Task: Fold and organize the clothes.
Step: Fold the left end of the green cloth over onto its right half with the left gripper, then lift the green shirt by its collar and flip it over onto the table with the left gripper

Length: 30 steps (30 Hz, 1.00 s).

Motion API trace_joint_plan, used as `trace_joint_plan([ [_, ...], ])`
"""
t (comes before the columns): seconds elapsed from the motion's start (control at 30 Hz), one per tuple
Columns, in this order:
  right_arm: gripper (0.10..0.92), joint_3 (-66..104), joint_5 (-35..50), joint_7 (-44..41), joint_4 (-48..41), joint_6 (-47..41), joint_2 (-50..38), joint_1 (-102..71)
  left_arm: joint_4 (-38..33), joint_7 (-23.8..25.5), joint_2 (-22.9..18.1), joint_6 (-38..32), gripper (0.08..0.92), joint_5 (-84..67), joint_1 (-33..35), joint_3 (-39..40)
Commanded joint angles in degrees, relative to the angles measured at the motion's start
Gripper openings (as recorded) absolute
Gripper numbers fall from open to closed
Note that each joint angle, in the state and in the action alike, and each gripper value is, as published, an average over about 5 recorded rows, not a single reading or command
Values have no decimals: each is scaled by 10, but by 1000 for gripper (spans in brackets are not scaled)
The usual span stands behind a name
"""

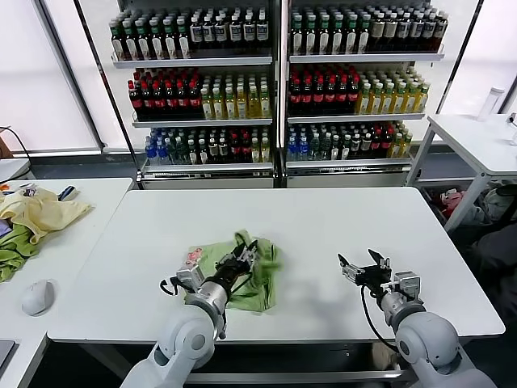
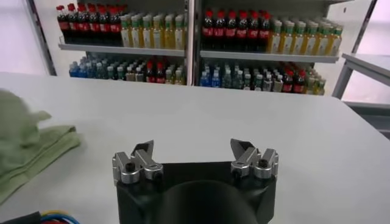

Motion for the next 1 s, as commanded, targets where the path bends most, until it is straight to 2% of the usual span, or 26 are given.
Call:
trace_joint_plan([
  [0.03, 823, 5, 0, -3, 6, 5, -3, -8, -42, 75, 6, -30, 536, 7, 29, -35],
  [0.2, 823, 16, 5, -8, 20, 15, -16, -24, -44, 75, 26, -49, 683, 115, 87, -100],
  [0.4, 823, 9, 0, -6, 22, 16, -8, -18, 24, 61, 56, -75, 811, 207, 128, -153],
  [0.57, 823, 6, -8, -4, 28, 14, -1, -16, 94, 55, 59, -100, 822, 296, 123, -151],
  [0.73, 823, 10, -12, -4, 34, 11, -1, -20, 136, 57, 56, -98, 823, 312, 113, -131],
  [0.83, 823, 14, -12, -3, 38, 10, -2, -23, 141, 58, 54, -84, 823, 313, 108, -119],
  [1.0, 823, 20, -12, -2, 43, 8, -3, -26, 106, 61, 53, -33, 823, 278, 114, -105],
])
